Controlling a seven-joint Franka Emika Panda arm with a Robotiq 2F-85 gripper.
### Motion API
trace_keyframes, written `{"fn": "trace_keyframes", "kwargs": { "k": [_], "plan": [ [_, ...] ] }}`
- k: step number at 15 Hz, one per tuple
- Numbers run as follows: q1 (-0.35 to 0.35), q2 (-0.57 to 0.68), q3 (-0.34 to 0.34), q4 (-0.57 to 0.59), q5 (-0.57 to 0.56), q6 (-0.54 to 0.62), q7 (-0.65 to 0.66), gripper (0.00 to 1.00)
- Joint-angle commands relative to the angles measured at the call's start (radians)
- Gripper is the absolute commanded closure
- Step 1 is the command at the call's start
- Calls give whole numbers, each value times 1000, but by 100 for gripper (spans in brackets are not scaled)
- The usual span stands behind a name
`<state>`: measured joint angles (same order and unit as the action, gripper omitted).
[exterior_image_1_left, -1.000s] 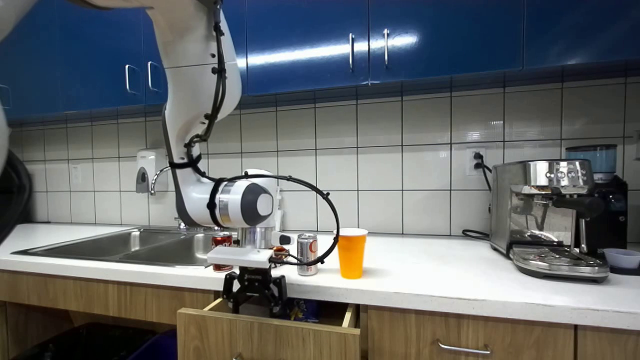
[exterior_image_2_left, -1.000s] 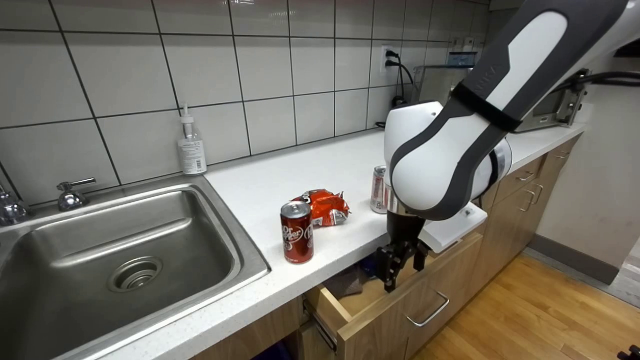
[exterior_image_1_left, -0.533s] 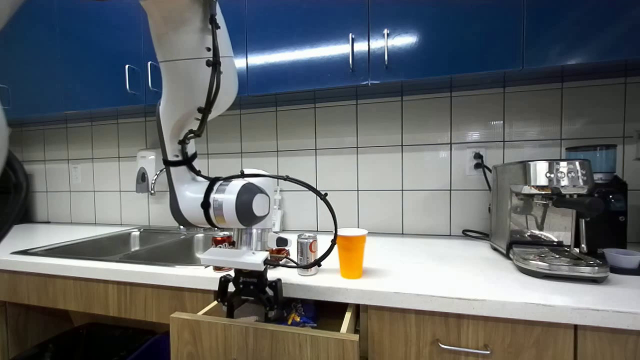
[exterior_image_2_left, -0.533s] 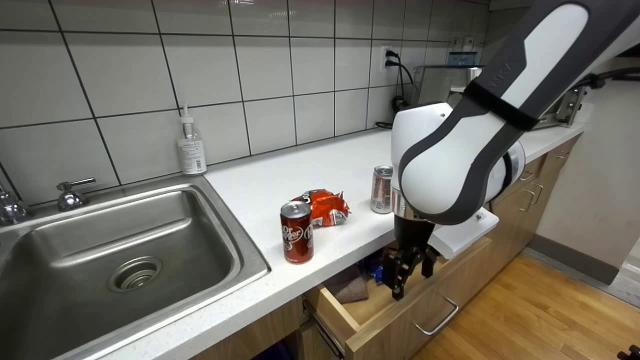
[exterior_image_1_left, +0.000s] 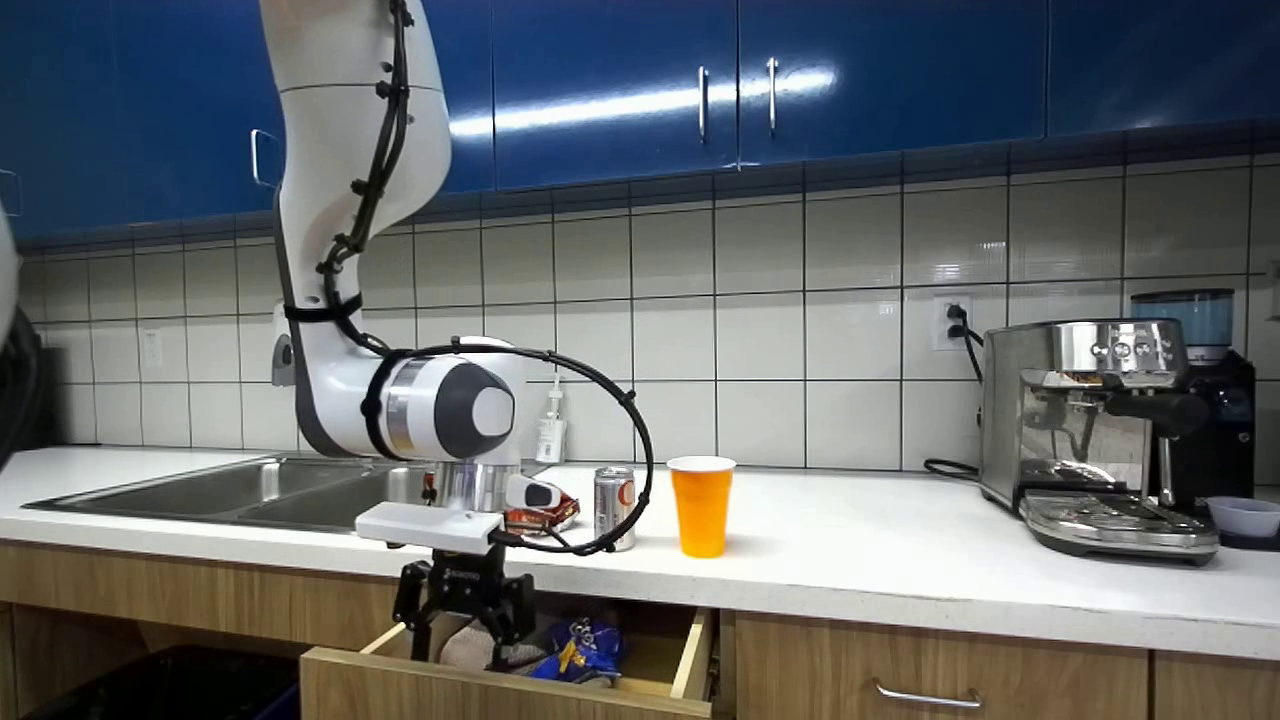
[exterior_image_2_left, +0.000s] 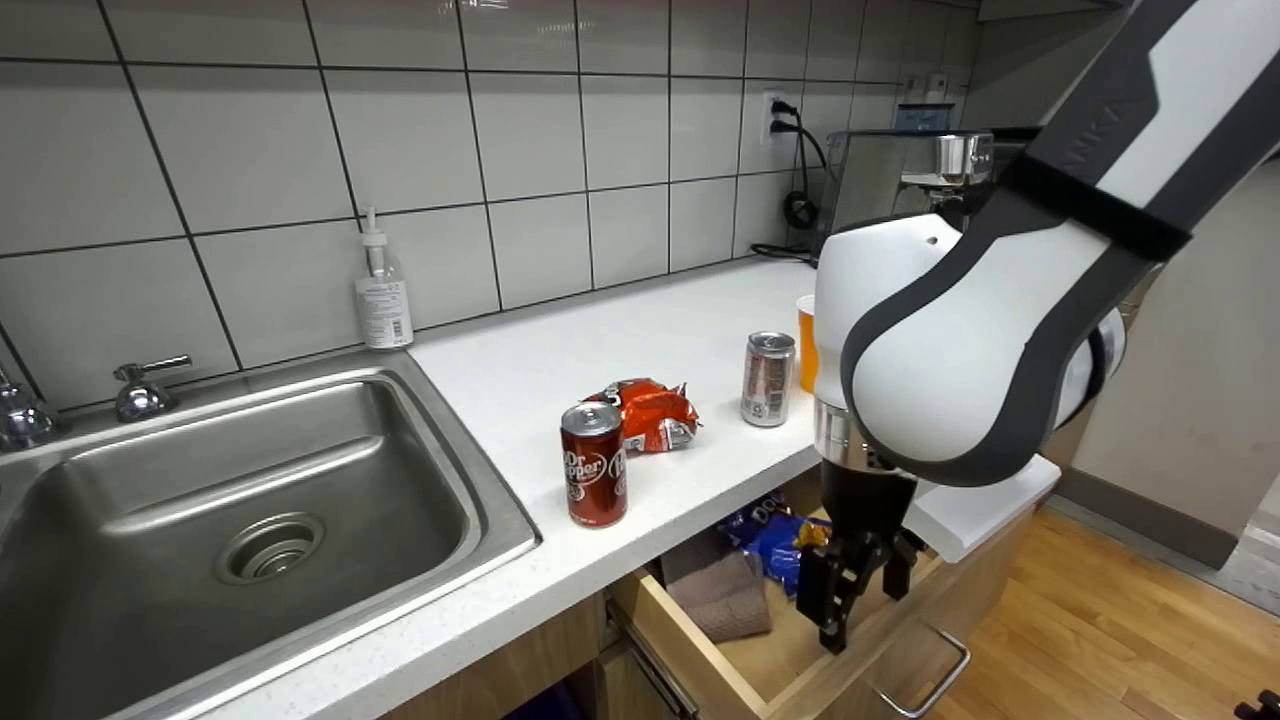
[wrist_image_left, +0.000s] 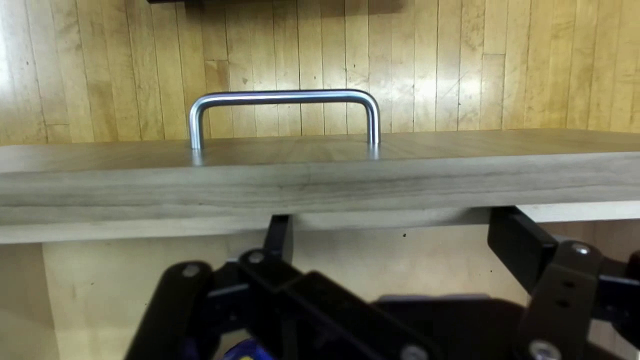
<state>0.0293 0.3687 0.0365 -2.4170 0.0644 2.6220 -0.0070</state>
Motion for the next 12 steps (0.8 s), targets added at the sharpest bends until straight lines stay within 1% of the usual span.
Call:
{"fn": "trace_keyframes", "kwargs": {
  "k": [1,6,12],
  "plan": [
    [10,-72,33,-110,49,23,41,0],
    [7,-109,39,-173,70,44,44,0],
    [4,-141,24,-180,71,26,62,0]
  ]
}}
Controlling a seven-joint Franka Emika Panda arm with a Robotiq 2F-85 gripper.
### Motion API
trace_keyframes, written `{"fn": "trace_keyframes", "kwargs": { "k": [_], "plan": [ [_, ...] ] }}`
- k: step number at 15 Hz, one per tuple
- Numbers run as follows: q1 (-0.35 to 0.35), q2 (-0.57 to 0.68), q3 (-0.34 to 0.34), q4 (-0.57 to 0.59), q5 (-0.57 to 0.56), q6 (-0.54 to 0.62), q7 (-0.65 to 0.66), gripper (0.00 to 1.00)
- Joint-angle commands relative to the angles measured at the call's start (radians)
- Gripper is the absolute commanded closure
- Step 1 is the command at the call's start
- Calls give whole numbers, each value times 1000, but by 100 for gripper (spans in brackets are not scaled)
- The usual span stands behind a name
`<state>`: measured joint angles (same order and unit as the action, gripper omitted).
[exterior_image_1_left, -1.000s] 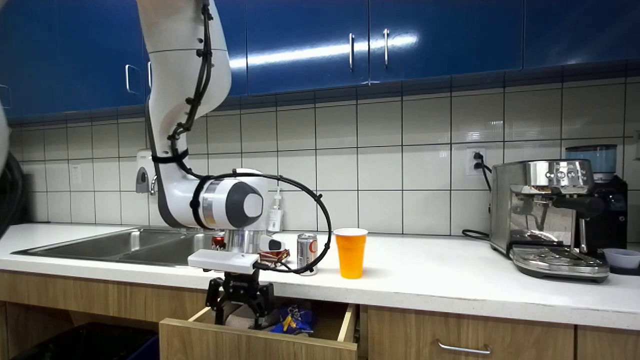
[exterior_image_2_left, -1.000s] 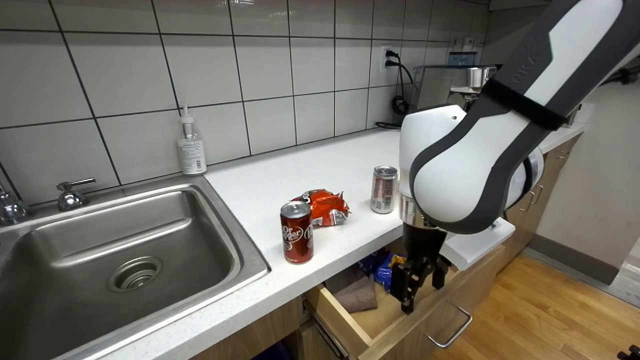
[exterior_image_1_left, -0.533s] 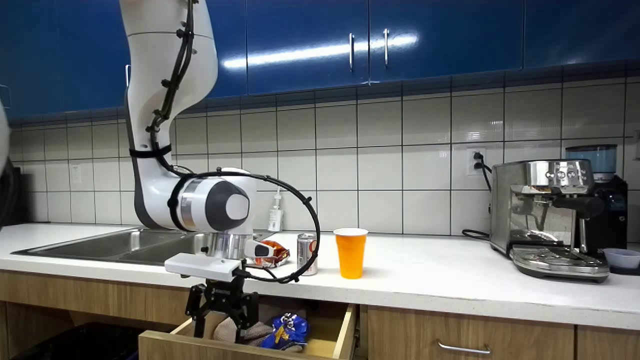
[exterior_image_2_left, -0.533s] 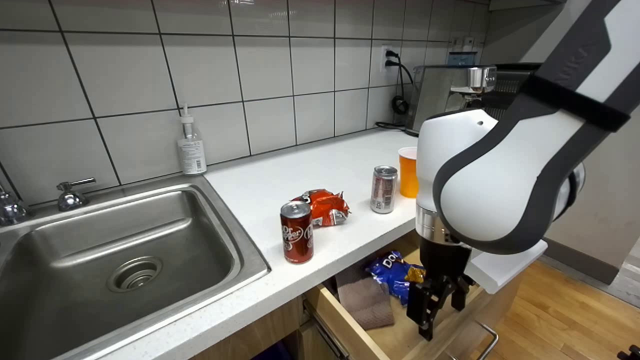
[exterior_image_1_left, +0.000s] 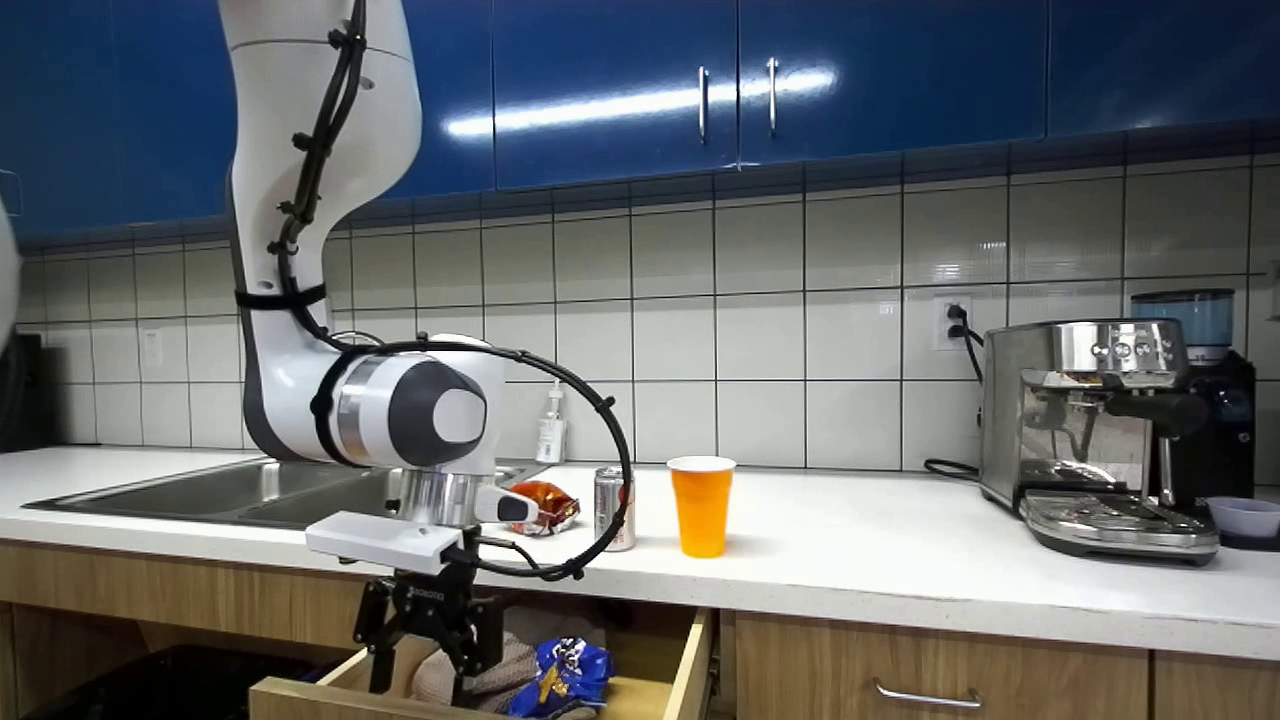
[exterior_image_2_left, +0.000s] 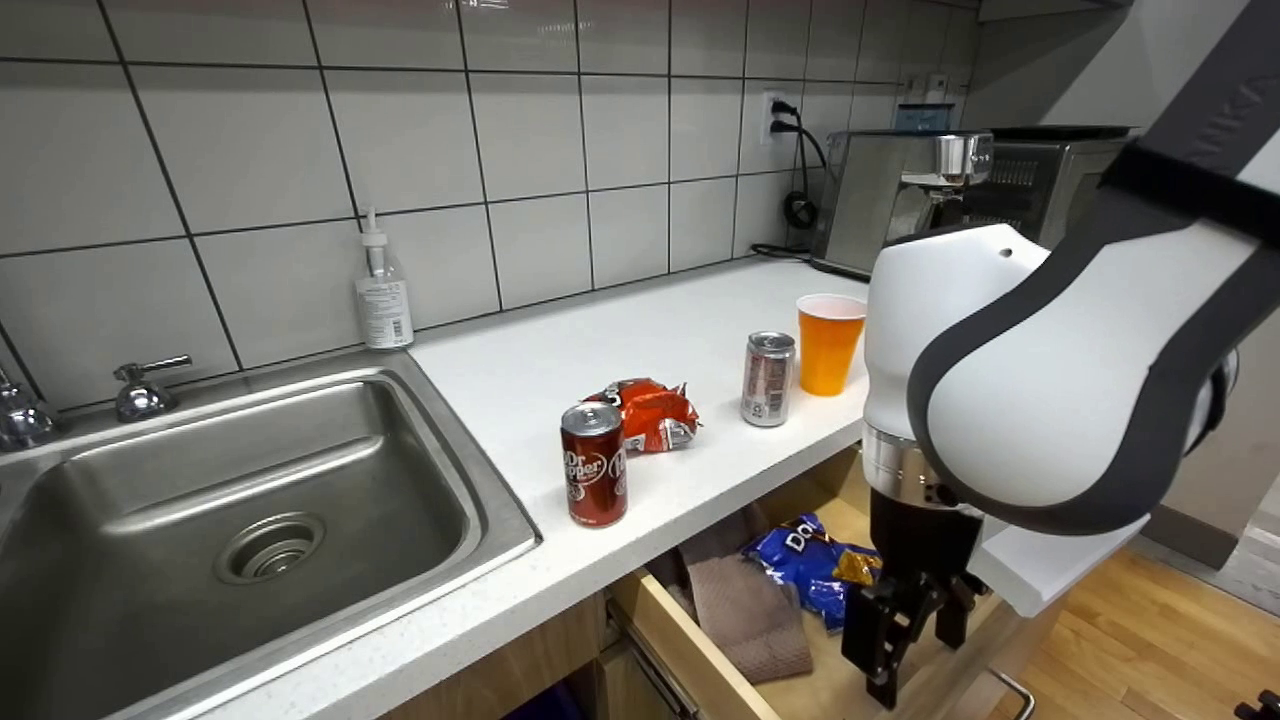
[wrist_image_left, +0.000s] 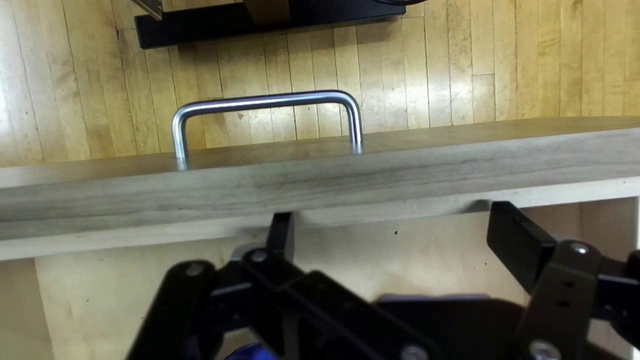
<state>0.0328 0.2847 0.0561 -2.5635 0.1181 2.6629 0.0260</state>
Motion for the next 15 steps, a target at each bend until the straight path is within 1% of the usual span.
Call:
{"fn": "trace_keyframes", "kwargs": {
  "k": [1,9,15],
  "plan": [
    [-2,-60,6,-31,20,-19,26,0],
    [-12,-105,-9,8,7,-49,5,0],
    [-21,-111,-31,98,-6,-100,-3,0]
  ]
}}
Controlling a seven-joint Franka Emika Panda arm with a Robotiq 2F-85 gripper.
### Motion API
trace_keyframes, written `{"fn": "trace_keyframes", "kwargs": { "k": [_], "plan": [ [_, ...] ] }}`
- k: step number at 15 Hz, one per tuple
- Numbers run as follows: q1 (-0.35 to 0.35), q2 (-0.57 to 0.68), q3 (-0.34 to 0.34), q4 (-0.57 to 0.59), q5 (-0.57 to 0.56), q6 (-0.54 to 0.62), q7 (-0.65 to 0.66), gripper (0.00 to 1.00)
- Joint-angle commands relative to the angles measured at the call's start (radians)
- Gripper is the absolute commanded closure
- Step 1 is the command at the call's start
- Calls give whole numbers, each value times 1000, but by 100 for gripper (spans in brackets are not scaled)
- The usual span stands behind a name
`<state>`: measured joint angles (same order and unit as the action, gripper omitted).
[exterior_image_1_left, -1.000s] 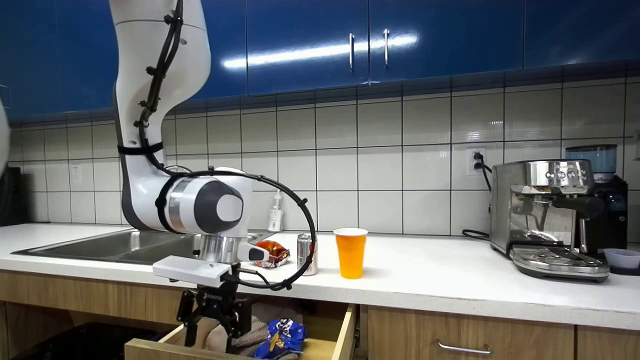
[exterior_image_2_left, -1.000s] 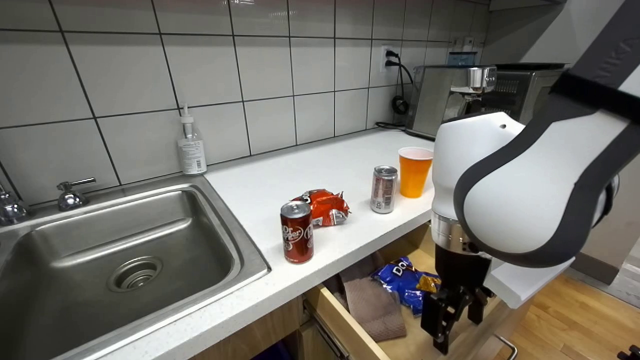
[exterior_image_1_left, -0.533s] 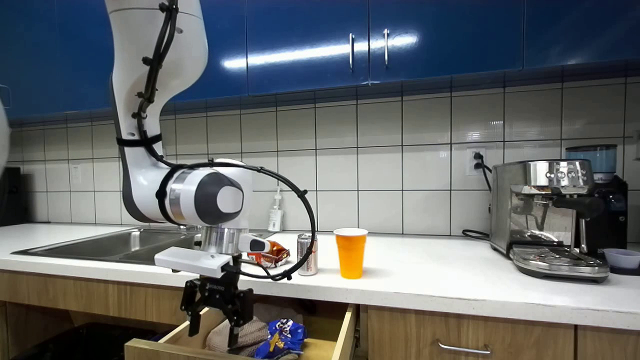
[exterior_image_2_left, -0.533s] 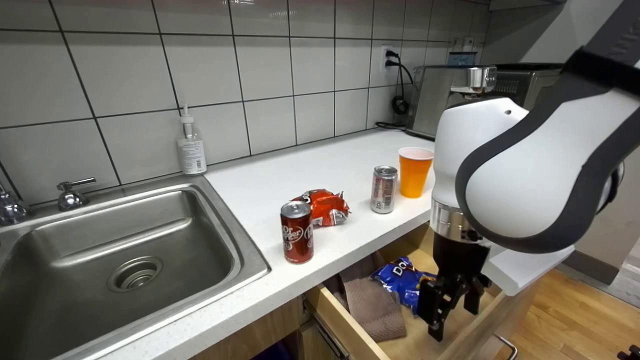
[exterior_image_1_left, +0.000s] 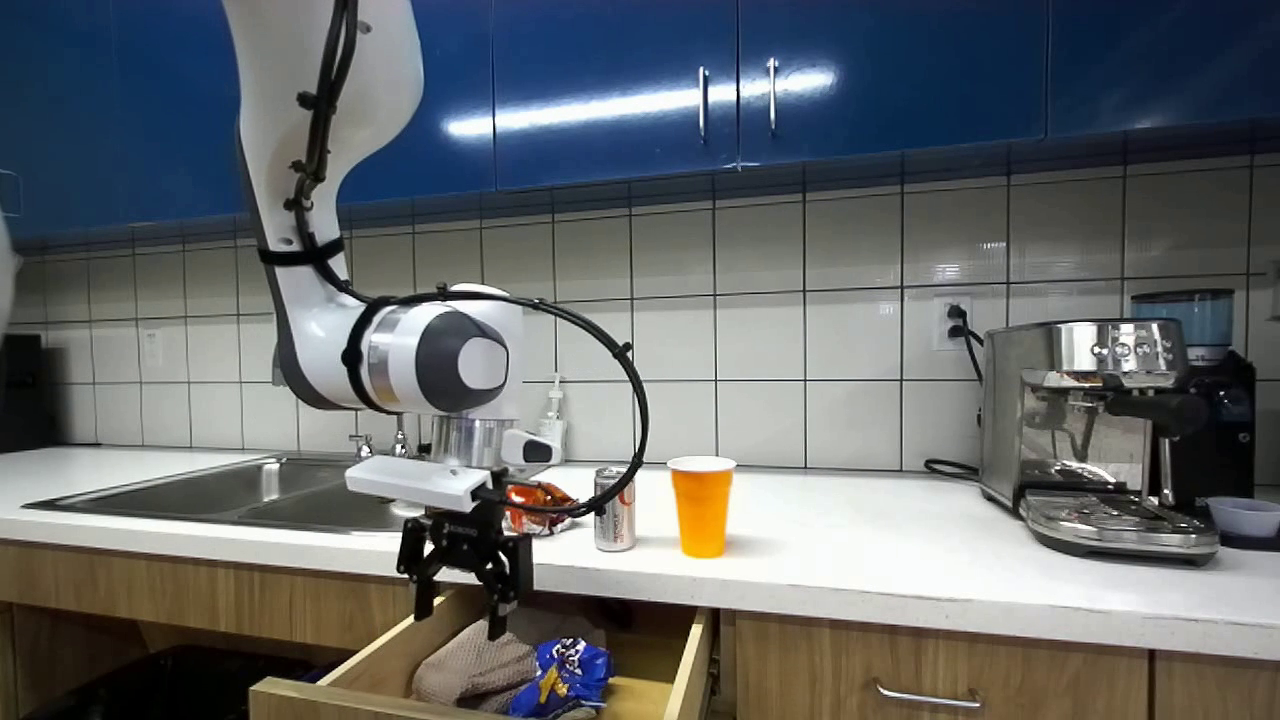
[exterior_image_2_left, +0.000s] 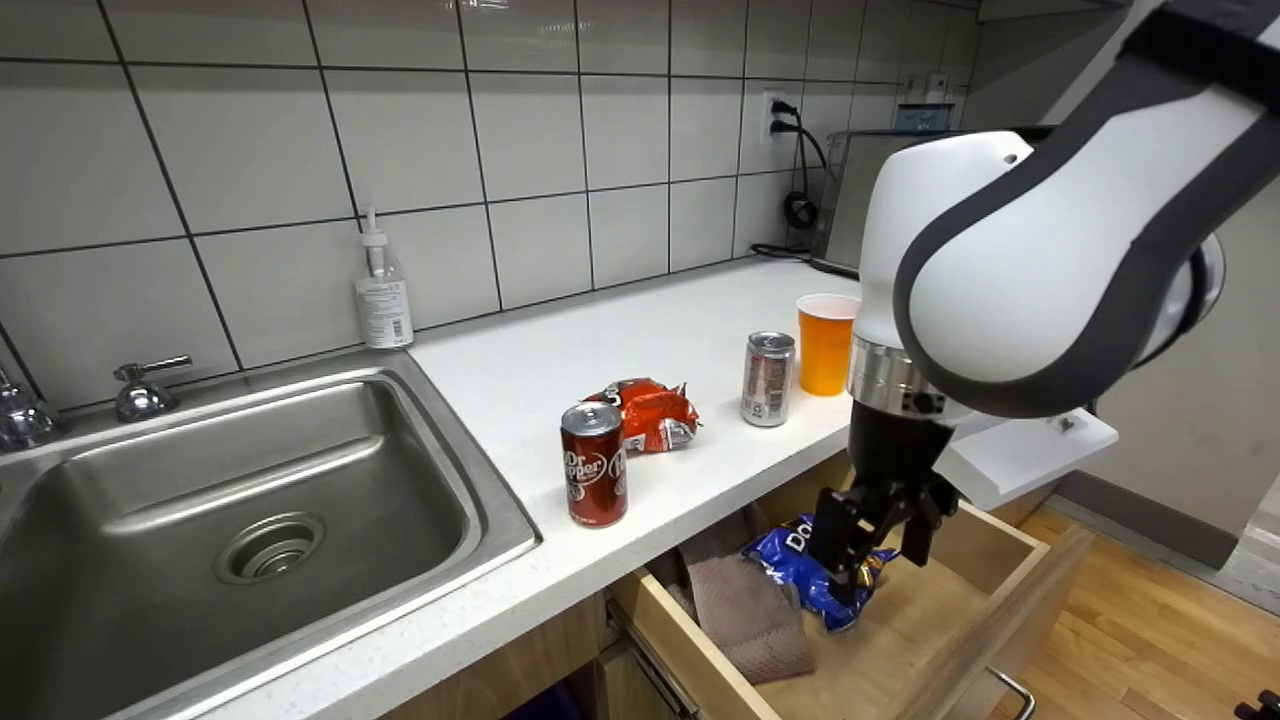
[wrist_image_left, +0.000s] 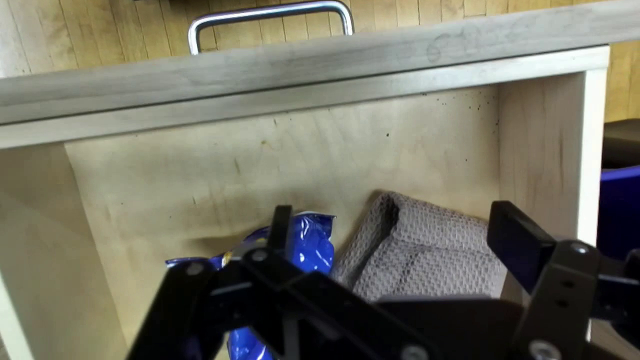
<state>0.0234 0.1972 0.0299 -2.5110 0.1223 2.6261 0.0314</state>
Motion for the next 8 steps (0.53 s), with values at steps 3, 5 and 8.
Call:
{"fn": "trace_keyframes", "kwargs": {
  "k": [3,5,8],
  "plan": [
    [-7,-16,-15,105,-15,-106,24,0],
    [-10,-8,-17,144,-6,-139,17,0],
    [-14,5,-24,203,-3,-190,17,0]
  ]
}}
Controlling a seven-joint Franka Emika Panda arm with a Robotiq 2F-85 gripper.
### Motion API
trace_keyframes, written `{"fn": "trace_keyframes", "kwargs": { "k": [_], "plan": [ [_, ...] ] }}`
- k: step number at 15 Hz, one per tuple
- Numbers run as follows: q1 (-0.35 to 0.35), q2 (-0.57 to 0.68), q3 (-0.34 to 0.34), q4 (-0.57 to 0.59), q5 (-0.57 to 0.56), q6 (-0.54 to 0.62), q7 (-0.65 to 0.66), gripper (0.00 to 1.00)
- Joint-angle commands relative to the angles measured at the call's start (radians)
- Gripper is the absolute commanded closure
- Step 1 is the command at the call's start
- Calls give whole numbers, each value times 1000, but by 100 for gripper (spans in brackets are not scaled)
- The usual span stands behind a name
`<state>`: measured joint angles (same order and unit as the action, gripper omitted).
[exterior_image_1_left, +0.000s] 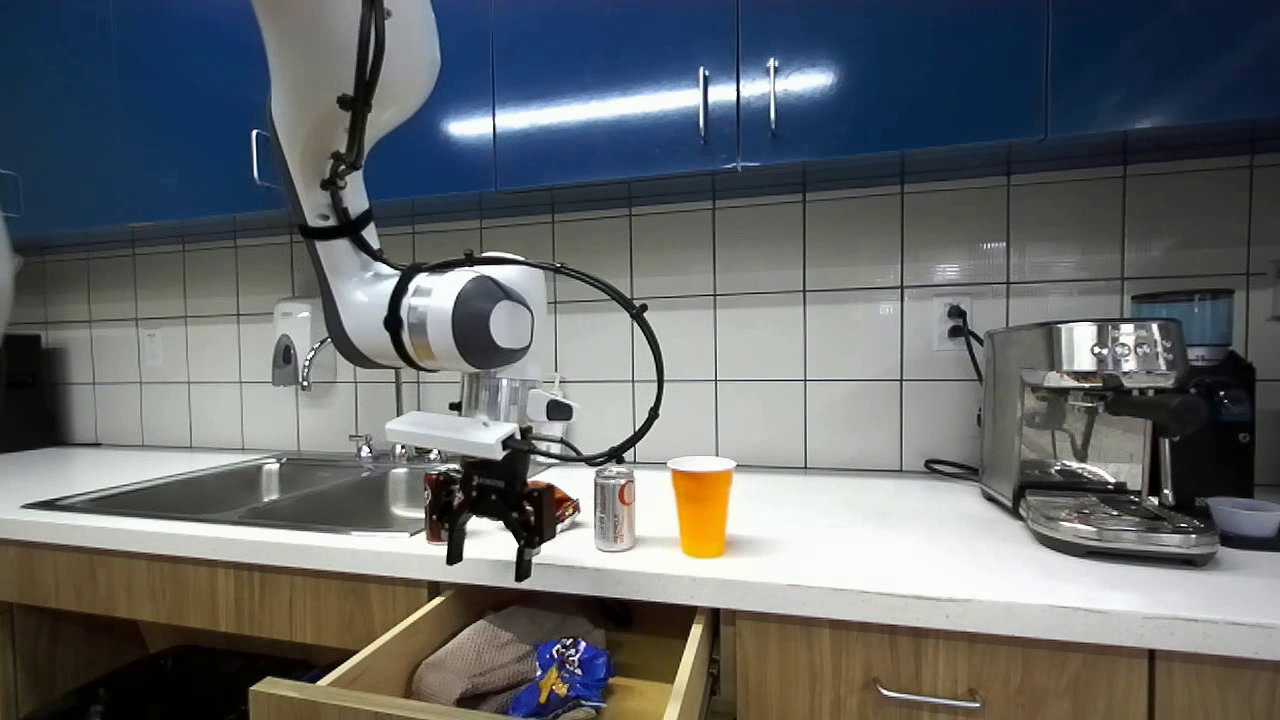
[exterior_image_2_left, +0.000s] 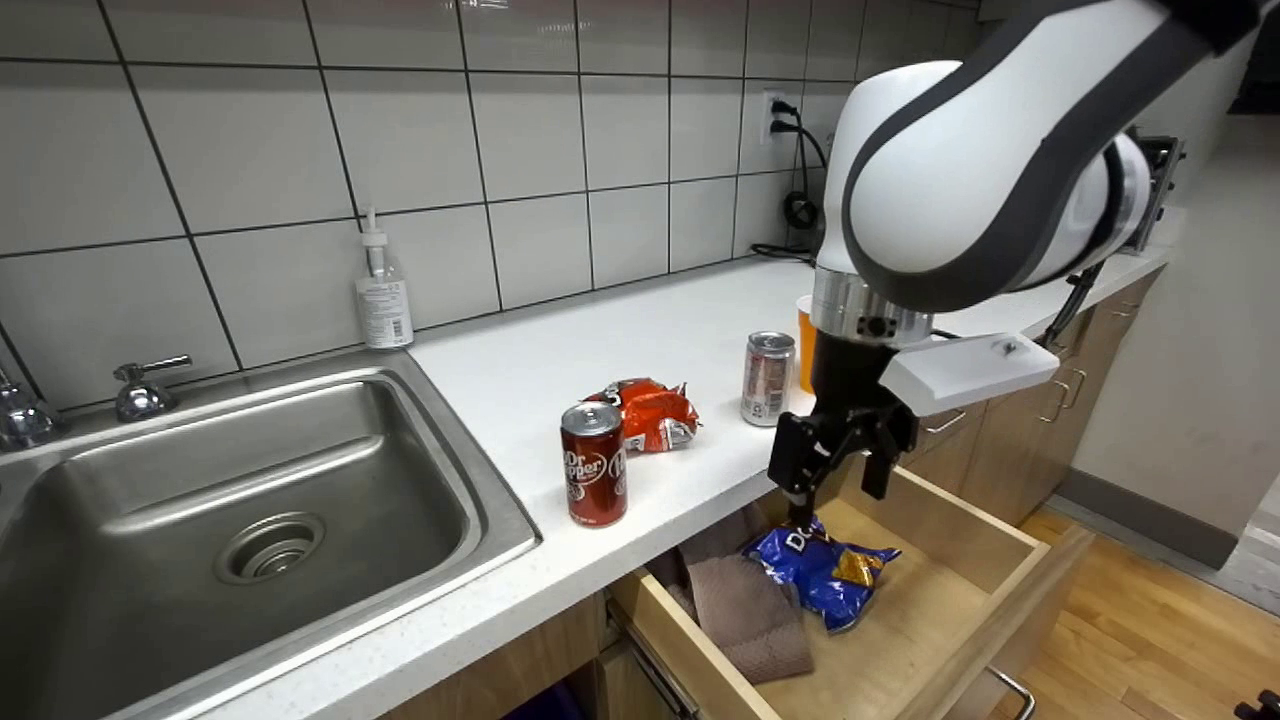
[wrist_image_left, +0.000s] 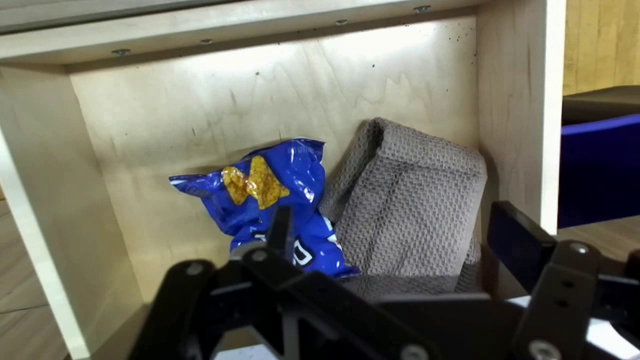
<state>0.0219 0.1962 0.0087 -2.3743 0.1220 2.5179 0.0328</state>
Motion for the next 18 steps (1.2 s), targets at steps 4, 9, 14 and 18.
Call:
{"fn": "trace_keyframes", "kwargs": {
  "k": [4,9,14,18],
  "plan": [
    [-19,18,-17,137,-4,-150,26,0],
    [-28,36,-43,220,-11,-220,58,0],
    [-39,29,-44,216,-6,-210,15,0],
    [-43,36,-42,231,-7,-219,-26,0]
  ]
}}
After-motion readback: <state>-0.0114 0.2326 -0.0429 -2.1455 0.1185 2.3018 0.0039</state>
